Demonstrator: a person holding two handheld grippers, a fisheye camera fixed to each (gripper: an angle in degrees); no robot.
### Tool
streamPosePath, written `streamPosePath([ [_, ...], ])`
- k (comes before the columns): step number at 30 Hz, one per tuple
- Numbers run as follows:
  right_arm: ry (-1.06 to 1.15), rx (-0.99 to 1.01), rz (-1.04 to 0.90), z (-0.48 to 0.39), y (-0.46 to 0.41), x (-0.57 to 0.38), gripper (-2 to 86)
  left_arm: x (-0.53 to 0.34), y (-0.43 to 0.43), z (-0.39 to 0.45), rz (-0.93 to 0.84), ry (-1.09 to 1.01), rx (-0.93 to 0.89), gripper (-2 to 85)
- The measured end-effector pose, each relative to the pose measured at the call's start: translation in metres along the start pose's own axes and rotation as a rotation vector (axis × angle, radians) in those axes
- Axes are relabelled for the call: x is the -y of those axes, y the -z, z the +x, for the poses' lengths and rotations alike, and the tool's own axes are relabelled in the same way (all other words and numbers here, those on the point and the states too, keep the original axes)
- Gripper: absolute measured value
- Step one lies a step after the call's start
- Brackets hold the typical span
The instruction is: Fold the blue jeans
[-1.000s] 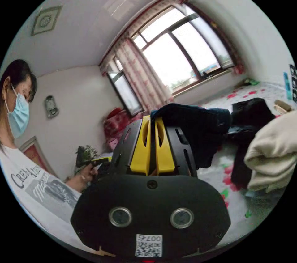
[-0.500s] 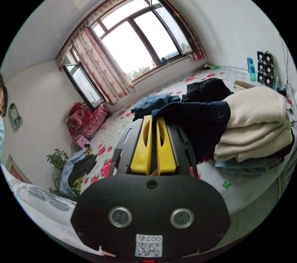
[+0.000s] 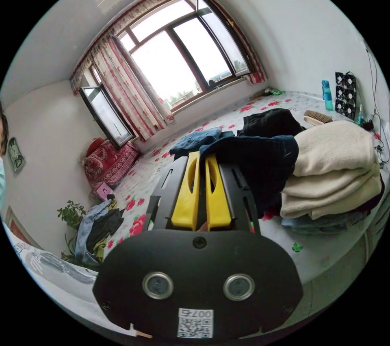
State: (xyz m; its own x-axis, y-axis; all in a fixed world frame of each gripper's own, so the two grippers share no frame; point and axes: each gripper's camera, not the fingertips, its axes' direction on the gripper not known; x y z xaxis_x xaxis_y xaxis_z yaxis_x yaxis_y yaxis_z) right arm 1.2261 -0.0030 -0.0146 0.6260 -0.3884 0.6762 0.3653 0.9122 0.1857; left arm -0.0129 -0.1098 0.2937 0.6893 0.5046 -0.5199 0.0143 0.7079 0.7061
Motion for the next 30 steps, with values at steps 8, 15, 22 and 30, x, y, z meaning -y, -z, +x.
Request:
streamPosePath([
  [8, -0.007, 0.059, 0.044, -0.010, -0.009, 0.030, -0.3, 0.030, 0.201, -0.055, 0.356, -0.379, -0.469, -0.9],
  [15, 0.005, -0.047, -0.189, -0.024, -0.159, 0.076, -0.1, 0.085, 0.202, -0.189, 0.689, 0.464, -0.283, 2.3],
  [22, -0.114, -0.164, -0.442, 0.018, -0.243, 0.029, -0.2, 0.120, 0.103, -0.134, 0.285, 0.332, 0.111, 8.1],
  [30, -0.124, -0.146, -0.399, 0.018, -0.239, 0.038, -0.2, 0.180, 0.069, -0.119, 0.201, 0.187, 0.143, 13.1],
])
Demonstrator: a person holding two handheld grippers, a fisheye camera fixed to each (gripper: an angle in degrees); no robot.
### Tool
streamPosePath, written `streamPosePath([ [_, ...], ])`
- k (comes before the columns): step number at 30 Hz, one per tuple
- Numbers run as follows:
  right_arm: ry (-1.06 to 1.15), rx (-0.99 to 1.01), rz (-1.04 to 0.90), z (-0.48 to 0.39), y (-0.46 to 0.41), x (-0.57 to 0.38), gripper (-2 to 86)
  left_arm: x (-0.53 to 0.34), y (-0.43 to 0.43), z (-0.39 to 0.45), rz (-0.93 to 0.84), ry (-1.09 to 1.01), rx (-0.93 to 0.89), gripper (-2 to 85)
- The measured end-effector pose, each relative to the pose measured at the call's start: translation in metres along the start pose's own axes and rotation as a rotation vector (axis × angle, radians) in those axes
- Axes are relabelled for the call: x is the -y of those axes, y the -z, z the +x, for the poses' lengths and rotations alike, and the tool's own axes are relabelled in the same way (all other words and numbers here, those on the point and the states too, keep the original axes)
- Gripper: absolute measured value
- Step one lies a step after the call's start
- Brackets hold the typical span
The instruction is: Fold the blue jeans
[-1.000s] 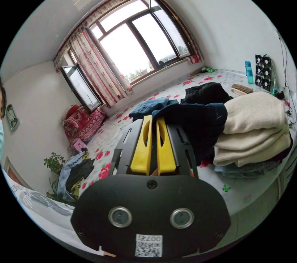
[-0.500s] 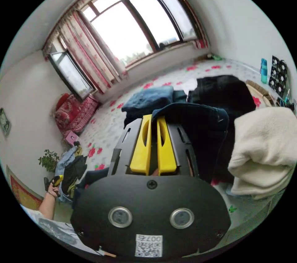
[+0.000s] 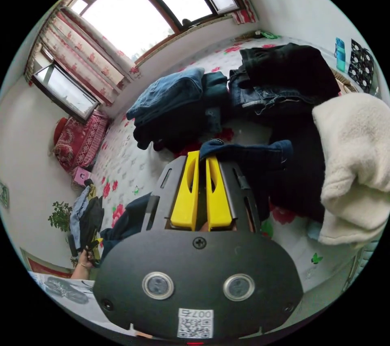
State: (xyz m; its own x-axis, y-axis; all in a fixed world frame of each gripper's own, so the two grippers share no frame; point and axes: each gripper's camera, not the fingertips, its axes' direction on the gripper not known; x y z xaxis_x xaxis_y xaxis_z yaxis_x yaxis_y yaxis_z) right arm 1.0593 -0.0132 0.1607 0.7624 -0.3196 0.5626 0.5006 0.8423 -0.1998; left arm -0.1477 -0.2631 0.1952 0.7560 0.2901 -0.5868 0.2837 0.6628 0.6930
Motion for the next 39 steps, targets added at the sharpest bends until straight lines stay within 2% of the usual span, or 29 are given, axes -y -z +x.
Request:
streamPosePath([
  [3, 0.016, 0.014, 0.033, -0.013, 0.007, 0.000, -0.2, 0.036, -0.049, 0.024, -0.159, -0.091, 0.044, 11.9],
  [4, 0.021, 0.013, 0.038, -0.015, 0.009, -0.001, -0.2, 0.044, -0.070, 0.029, -0.240, -0.096, 0.125, 9.8],
  [5, 0.027, 0.017, 0.044, -0.018, 0.013, -0.002, -0.2, 0.045, -0.068, 0.037, -0.190, -0.141, 0.244, 6.9],
  [7, 0.022, 0.040, 0.057, -0.020, 0.021, -0.006, -0.2, 0.047, -0.069, 0.036, -0.216, -0.137, 0.230, 1.5],
  [9, 0.003, 0.091, 0.104, -0.018, 0.039, -0.015, -0.2, 0.043, -0.057, 0.030, -0.214, -0.131, 0.142, 0.1],
  [14, 0.012, 0.111, 0.246, -0.019, 0.096, -0.038, -0.2, -0.017, 0.072, 0.010, 0.047, -0.113, -0.233, -0.9],
  [17, 0.031, 0.165, 0.371, -0.022, 0.139, -0.050, -0.2, -0.062, 0.157, 0.007, 0.234, -0.153, -0.363, -0.9],
  [20, 0.093, 0.153, 0.446, -0.038, 0.163, -0.046, 0.0, -0.068, 0.222, 0.003, 0.393, -0.207, -0.478, -0.6],
  [24, 0.200, 0.153, 0.392, -0.080, 0.123, -0.001, 1.0, -0.005, 0.240, -0.011, 0.463, -0.073, -0.307, 1.1],
  [25, 0.211, 0.165, 0.359, -0.086, 0.109, 0.010, 1.3, 0.026, 0.227, -0.023, 0.479, 0.050, -0.221, 2.4],
  [28, 0.235, 0.147, 0.149, -0.111, 0.025, 0.059, 3.2, 0.081, 0.182, -0.047, 0.483, 0.340, 0.039, 4.5],
  [30, 0.210, 0.085, -0.015, -0.115, -0.024, 0.069, 4.6, 0.094, 0.153, -0.047, 0.427, 0.379, 0.042, 5.1],
  [34, 0.274, 0.013, 0.016, -0.098, -0.021, 0.030, 6.3, 0.052, 0.088, -0.022, 0.317, 0.277, 0.069, 5.2],
  [37, 0.208, -0.044, -0.030, -0.042, -0.012, -0.015, 7.8, -0.021, 0.038, -0.032, 0.179, 0.364, 0.116, 5.2],
  [39, 0.058, -0.069, -0.121, 0.018, -0.009, -0.050, 9.4, -0.071, 0.020, -0.043, 0.111, 0.461, 0.144, 5.1],
])
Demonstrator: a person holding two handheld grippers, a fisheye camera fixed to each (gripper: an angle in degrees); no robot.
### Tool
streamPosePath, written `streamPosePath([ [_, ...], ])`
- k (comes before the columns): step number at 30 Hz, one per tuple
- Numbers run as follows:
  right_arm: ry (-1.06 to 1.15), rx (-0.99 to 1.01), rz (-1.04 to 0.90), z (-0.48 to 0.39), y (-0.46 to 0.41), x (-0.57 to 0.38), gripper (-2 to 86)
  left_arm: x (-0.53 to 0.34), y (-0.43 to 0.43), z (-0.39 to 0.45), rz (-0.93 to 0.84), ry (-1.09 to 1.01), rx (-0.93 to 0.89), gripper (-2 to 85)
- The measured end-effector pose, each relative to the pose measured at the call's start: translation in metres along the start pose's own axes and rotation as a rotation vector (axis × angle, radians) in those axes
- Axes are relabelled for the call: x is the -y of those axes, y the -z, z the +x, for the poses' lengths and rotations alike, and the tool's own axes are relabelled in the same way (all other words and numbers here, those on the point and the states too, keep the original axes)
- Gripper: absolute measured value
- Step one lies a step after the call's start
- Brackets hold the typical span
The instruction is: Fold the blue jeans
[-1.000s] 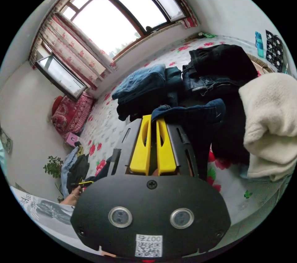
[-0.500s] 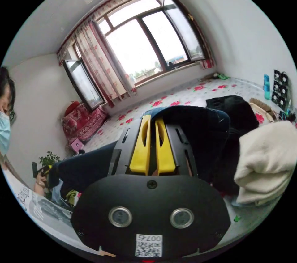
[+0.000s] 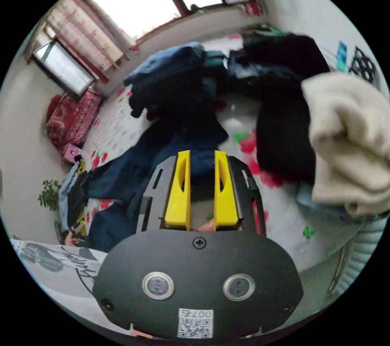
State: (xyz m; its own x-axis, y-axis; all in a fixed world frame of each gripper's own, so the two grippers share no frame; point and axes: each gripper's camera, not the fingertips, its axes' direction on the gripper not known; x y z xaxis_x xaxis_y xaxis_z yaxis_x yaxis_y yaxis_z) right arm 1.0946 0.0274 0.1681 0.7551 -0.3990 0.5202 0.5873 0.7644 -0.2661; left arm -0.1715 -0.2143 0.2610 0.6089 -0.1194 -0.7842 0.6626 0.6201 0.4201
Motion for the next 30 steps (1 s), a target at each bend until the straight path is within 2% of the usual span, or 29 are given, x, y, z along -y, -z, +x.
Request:
streamPosePath([
  [3, -0.179, 0.046, -0.080, 0.059, -0.008, -0.043, 11.5, -0.057, 0.002, -0.047, -0.024, 0.190, 0.043, 5.7],
  [5, -0.221, 0.070, -0.082, 0.077, -0.014, -0.058, 13.0, -0.080, 0.018, -0.071, 0.017, 0.296, 0.040, 7.0],
  [10, -0.107, 0.151, -0.109, 0.077, -0.051, -0.051, 15.1, -0.086, 0.021, -0.079, 0.034, 0.333, 0.026, 11.4],
  [13, 0.026, 0.122, -0.157, 0.060, -0.077, -0.036, 11.3, -0.079, -0.004, -0.074, -0.028, 0.327, 0.017, 13.4],
  [16, 0.080, 0.147, -0.253, 0.052, -0.094, -0.019, 2.6, -0.064, -0.012, -0.065, -0.085, 0.305, 0.106, 12.2],
  [19, 0.178, 0.208, -0.222, 0.037, -0.064, 0.001, 0.7, -0.050, -0.008, -0.066, -0.162, 0.253, 0.121, 4.4],
  [20, 0.231, 0.245, -0.173, 0.031, -0.035, 0.010, 0.3, -0.049, 0.005, -0.065, -0.121, 0.220, 0.118, 1.5],
  [26, 0.380, 0.241, -0.013, 0.029, 0.134, 0.032, 0.3, -0.054, 0.059, -0.059, 0.031, 0.121, -0.037, -0.8],
  [28, 0.394, 0.192, -0.012, 0.031, 0.159, 0.029, 1.0, -0.053, 0.061, -0.056, 0.033, 0.101, -0.013, -0.9],
  [30, 0.296, 0.122, -0.035, 0.049, 0.154, 0.025, 3.0, -0.053, 0.058, -0.057, 0.026, 0.109, -0.007, -0.9],
])
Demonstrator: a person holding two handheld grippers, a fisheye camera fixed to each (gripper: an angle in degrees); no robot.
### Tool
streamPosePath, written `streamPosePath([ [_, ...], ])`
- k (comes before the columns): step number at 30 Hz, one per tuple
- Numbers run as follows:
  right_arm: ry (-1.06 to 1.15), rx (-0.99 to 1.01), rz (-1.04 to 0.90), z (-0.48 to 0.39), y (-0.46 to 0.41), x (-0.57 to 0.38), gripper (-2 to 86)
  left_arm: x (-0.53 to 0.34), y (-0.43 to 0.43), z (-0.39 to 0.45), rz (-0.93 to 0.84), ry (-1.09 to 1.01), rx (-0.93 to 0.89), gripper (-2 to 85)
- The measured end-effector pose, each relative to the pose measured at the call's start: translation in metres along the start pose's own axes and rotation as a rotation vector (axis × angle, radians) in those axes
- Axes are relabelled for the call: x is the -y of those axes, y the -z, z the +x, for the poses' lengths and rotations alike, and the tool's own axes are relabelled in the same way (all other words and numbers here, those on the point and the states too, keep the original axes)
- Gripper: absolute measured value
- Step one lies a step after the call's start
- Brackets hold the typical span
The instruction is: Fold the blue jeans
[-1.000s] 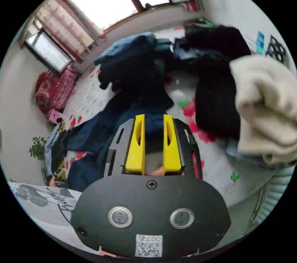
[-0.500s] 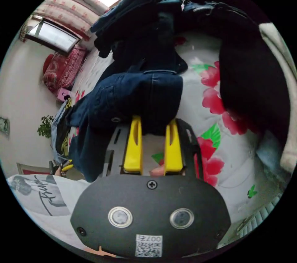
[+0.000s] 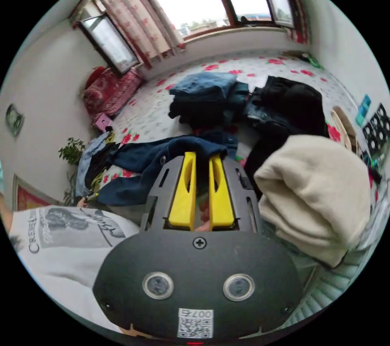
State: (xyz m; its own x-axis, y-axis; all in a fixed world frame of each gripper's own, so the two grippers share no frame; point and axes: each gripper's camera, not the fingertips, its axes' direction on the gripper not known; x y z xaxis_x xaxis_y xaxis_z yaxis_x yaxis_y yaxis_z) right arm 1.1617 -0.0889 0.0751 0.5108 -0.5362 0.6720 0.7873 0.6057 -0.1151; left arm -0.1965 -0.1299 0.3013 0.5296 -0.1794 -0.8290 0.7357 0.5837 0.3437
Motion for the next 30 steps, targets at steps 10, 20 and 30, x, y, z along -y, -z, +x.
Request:
streamPosePath([
  [10, -0.389, -0.025, 0.007, 0.071, -0.063, -0.159, 8.9, -0.015, 0.014, -0.021, 0.006, -0.001, -0.055, -0.9],
  [20, -0.650, -0.063, -0.124, 0.120, -0.136, -0.212, 7.9, -0.023, 0.026, -0.022, 0.005, -0.013, -0.061, -0.9],
  [30, -0.357, 0.022, 0.124, 0.086, -0.026, -0.211, 0.6, -0.008, 0.090, -0.004, 0.109, -0.184, -0.220, -1.0],
])
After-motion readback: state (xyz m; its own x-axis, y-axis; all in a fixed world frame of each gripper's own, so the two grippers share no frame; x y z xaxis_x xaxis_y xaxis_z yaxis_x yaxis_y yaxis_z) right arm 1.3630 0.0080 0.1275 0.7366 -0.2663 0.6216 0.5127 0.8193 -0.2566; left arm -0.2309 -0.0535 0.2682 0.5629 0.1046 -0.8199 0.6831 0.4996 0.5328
